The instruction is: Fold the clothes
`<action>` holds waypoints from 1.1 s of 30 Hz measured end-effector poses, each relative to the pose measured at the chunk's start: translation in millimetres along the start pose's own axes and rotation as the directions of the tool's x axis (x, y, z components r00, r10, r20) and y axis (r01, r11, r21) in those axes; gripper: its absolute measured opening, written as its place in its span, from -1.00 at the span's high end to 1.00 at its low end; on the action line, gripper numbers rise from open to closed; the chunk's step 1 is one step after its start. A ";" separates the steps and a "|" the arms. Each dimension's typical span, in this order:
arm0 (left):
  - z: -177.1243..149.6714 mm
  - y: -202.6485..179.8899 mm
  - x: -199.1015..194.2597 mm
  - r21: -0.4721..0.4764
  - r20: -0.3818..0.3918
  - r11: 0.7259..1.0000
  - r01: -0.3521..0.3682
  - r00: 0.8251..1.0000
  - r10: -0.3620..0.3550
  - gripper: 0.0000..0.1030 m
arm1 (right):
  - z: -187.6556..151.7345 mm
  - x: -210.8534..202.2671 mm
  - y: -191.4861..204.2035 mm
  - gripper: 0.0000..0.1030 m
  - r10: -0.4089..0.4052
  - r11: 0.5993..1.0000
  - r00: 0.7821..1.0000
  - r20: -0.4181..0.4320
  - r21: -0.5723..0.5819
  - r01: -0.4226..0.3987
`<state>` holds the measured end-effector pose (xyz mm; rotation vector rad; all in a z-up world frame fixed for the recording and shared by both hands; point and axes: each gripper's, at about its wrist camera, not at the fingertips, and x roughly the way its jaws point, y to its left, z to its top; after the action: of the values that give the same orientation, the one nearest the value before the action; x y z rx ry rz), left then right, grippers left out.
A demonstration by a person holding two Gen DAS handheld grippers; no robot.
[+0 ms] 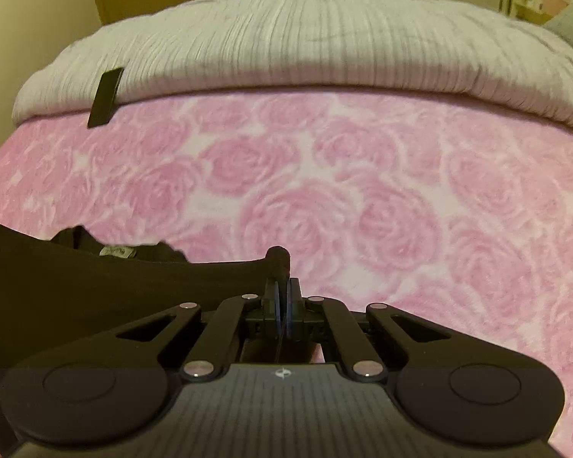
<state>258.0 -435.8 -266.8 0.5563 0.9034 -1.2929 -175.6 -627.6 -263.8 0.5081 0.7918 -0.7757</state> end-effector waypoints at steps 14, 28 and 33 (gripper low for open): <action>-3.6 17.9 49.1 -0.020 -0.066 1.000 -0.024 0.998 0.022 0.89 | 5.7 50.0 -11.1 0.99 -0.018 1.000 1.000 -0.004 0.020 0.018; -43.9 28.2 5.2 -0.187 -0.069 0.981 -0.058 0.997 0.046 0.57 | -31.3 13.3 -0.8 0.49 -0.077 0.986 0.995 -0.063 0.142 0.085; -81.4 22.4 -33.9 -0.261 -0.081 0.965 -0.036 0.997 0.015 0.45 | -73.6 -43.8 55.9 0.08 -0.009 0.990 0.998 -0.063 0.143 0.017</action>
<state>258.3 -347.2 -287.2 0.4101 1.1099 -1.1119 -184.4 -525.8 -267.6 0.6586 0.8008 -0.8360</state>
